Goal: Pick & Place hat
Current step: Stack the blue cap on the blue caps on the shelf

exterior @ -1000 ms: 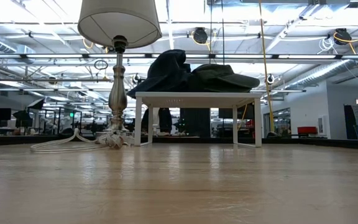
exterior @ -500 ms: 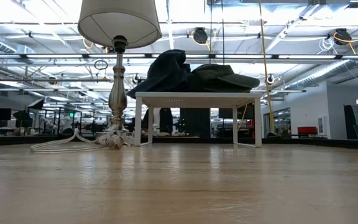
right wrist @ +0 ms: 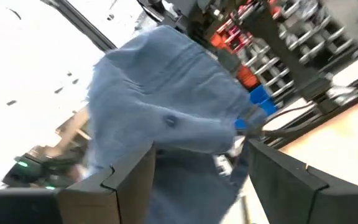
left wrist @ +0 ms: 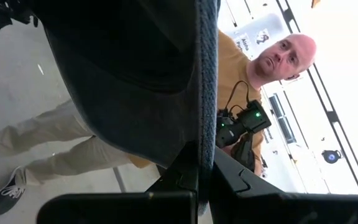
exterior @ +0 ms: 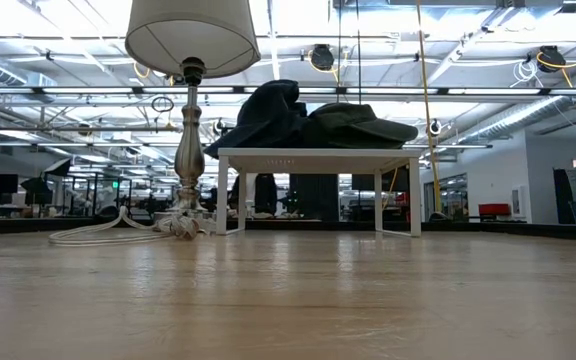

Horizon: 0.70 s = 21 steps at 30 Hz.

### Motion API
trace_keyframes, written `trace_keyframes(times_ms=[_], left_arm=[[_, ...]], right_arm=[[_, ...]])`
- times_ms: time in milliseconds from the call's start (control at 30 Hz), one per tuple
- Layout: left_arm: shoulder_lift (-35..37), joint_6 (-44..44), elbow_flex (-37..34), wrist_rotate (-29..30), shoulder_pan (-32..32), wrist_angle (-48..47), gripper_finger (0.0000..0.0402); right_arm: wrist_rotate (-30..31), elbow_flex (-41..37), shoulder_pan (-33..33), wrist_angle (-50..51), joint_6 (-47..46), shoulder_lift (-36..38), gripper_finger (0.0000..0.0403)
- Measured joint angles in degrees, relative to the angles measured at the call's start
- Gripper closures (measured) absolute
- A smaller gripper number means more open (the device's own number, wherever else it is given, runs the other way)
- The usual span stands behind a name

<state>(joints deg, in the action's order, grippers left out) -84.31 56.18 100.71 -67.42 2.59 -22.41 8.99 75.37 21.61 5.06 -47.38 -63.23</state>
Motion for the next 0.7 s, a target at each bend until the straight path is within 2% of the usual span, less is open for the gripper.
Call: trace_keyframes(times_ms=[167,533,700], left_arm=[[0.0,-0.2,0.0,0.6,0.0,0.0,0.0394],[0.0,-0.1,0.0,1.4,0.0,0.0,0.0394],[0.0,0.2,0.0,1.5,-0.9,0.0,0.0394]], right_arm=[[-0.3,0.0,1.1,-0.2,-5.5,-0.4,0.0163],[-2.2,0.0,1.3,-0.5,-8.3,-1.9,0.0163],[-3.1,-0.1,2.6,-8.4,-9.8,-4.2,0.0163]])
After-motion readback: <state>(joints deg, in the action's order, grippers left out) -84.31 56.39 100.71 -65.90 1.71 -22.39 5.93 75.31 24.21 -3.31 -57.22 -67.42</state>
